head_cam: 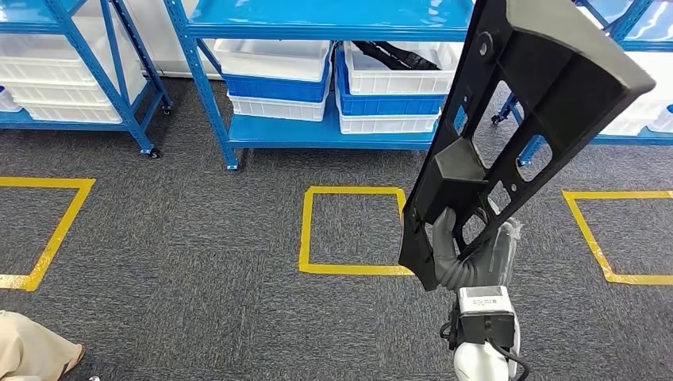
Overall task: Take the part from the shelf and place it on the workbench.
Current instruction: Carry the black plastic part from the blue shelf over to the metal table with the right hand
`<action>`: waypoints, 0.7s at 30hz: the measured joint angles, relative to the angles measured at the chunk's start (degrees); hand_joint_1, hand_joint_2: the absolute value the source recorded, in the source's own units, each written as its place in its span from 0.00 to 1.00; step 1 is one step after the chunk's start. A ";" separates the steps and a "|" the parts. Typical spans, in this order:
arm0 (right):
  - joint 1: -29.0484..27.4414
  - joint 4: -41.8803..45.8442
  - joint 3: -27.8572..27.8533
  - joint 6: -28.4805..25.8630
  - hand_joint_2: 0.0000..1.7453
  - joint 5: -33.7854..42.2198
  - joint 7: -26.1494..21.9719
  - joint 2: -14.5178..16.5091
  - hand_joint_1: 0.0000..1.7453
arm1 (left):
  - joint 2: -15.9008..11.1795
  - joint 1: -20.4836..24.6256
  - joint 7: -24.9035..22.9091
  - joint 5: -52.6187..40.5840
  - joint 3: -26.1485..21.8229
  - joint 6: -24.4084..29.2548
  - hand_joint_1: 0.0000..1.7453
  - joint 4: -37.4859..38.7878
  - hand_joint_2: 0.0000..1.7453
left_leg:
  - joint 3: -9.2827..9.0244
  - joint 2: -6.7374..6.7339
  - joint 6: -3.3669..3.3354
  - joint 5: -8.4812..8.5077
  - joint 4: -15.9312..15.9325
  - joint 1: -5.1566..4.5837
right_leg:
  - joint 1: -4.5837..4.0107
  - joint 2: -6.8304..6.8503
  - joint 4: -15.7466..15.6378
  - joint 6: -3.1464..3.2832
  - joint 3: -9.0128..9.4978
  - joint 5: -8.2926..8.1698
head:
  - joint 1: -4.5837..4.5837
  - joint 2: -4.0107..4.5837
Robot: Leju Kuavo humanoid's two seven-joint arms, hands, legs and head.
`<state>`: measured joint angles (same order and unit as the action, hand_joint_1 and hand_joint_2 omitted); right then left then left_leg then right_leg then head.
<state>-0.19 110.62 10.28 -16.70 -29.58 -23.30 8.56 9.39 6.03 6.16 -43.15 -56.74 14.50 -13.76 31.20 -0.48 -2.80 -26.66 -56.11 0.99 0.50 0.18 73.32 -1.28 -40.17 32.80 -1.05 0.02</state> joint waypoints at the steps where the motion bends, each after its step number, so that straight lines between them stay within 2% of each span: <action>1: -0.08 -0.02 -0.07 -0.43 1.00 -0.15 0.10 -0.13 1.00 | -0.02 -0.03 -0.13 -0.30 0.01 -0.13 0.00 0.01 1.00 | 0.37 -0.02 0.12 0.33 -0.02 -0.02 | 0.14 0.00 -0.31 -0.41 0.81 -0.10 | -0.01 0.00; 2: -0.18 -0.04 -0.18 -0.92 1.00 -0.31 0.21 -0.27 1.00 | -0.05 -0.08 -0.28 -0.58 0.03 -0.36 0.00 0.03 1.00 | 0.62 -0.02 0.29 0.60 -0.04 0.00 | 0.29 0.01 -2.97 -0.91 2.81 -0.95 | -0.01 0.00; 4: -0.45 -0.05 -0.46 -1.75 1.00 -0.43 0.37 -0.56 1.00 | -0.26 -0.26 -0.50 -0.91 0.08 -0.95 0.00 0.05 1.00 | 0.95 -0.03 0.76 0.98 -0.22 -0.12 | 0.57 0.03 -11.70 -1.66 8.39 -3.05 | -0.09 0.00; 5: -0.55 -0.05 -0.59 -1.98 1.00 -0.43 0.41 -0.69 1.00 | -0.38 -0.34 -0.56 -0.96 0.09 -1.16 0.00 0.07 1.00 | 1.11 -0.04 1.05 1.11 -0.34 -0.25 | 0.61 -0.05 -15.02 -1.56 10.32 -3.71 | -0.06 0.00; 6: -0.60 -0.05 -0.69 -2.14 1.00 -0.39 0.45 -0.80 1.00 | -0.53 -0.38 -0.61 -0.99 0.09 -1.27 0.00 0.07 1.00 | 1.32 -0.05 1.29 1.18 -0.51 -0.39 | 0.67 -0.15 -16.98 -1.28 11.38 -4.03 | 0.01 0.00; 8: -0.61 -0.07 -0.92 -2.37 1.00 -0.32 0.51 -0.97 1.00 | -0.75 -0.40 -0.76 -1.07 0.08 -1.32 0.00 0.09 1.00 | 1.76 -0.04 0.65 1.40 -0.71 -0.44 | 0.64 -0.34 -17.44 -0.52 11.41 -4.32 | 0.21 0.00; 10: -0.42 -0.18 -1.13 -2.61 1.00 -0.28 0.56 -1.08 1.00 | -0.86 -0.41 -1.05 -1.19 0.08 -1.30 0.00 0.10 1.00 | 1.99 0.01 -0.25 1.75 -0.71 -0.29 | 0.47 -0.33 -17.36 -0.12 11.23 -4.57 | 0.26 0.00; 16: 0.58 -1.37 -1.37 -3.24 1.00 0.30 0.50 -1.53 1.00 | -0.92 -0.41 -1.44 -1.24 0.08 -0.88 0.00 0.21 1.00 | 2.05 0.21 0.75 2.64 -0.15 0.18 | -0.12 -0.28 -17.29 0.69 10.89 -5.02 | 0.29 0.00; 21: 1.49 -2.72 -1.40 -4.08 1.00 1.19 0.40 -1.89 1.00 | -1.17 -0.41 -1.42 -1.25 0.08 -0.72 0.00 0.21 1.00 | 2.14 0.22 1.32 2.89 -0.04 0.25 | -0.31 -0.25 -17.19 0.75 10.70 -5.05 | 0.28 0.00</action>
<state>1.30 107.91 8.88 -20.78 -28.39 -22.90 6.67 8.22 5.62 4.74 -44.39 -56.65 13.78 -13.55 33.34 -0.25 -1.48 -23.77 -56.15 1.24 0.19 -0.07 56.13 -0.53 -29.47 27.75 -0.78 0.02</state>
